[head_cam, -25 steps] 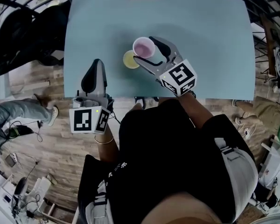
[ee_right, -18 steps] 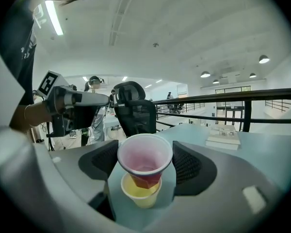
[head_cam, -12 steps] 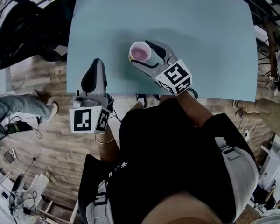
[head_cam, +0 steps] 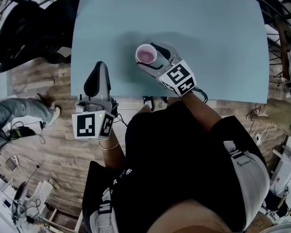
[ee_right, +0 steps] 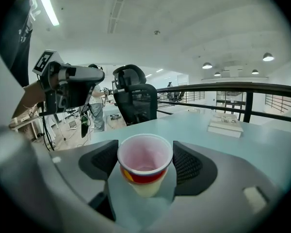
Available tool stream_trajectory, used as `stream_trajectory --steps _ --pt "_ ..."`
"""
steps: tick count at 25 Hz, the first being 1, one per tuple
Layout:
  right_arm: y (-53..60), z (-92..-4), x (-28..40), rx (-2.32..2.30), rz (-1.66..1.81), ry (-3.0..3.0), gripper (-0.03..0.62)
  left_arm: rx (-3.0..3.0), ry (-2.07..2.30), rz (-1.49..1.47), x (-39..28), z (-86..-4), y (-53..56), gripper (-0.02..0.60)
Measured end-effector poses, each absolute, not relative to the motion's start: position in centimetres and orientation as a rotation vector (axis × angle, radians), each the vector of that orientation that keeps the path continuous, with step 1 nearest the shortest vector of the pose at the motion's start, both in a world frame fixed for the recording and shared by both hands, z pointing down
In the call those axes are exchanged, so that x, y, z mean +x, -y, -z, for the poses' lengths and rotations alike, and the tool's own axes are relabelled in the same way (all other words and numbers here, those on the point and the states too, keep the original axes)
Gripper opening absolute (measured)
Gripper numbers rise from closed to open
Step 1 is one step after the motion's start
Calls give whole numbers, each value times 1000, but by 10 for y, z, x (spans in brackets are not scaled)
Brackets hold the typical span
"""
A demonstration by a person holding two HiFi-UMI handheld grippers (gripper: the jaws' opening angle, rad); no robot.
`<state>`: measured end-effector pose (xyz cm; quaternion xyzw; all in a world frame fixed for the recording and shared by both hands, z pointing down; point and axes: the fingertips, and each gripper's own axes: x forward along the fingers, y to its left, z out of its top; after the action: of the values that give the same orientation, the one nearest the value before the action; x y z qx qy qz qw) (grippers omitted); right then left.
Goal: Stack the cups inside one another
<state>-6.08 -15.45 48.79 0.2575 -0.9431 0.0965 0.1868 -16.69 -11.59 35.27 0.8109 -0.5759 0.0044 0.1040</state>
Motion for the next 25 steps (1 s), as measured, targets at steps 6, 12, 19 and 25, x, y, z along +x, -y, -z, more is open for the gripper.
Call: stream_trajectory --steps 6,12,19,25 --pt "153 -500 -62 719 -269 2619 362 2400 1686 -18 -167 -353 116 -9" --pt "152 -506 -61 719 -269 2590 364 2412 1683 -18 -167 -351 116 -9" --pt "152 -510 -64 715 -292 2585 373 2408 1682 -13 -172 -354 117 -9" --pt "148 -491 -62 735 -316 2647 380 2422 1669 -14 -171 -354 116 -9"
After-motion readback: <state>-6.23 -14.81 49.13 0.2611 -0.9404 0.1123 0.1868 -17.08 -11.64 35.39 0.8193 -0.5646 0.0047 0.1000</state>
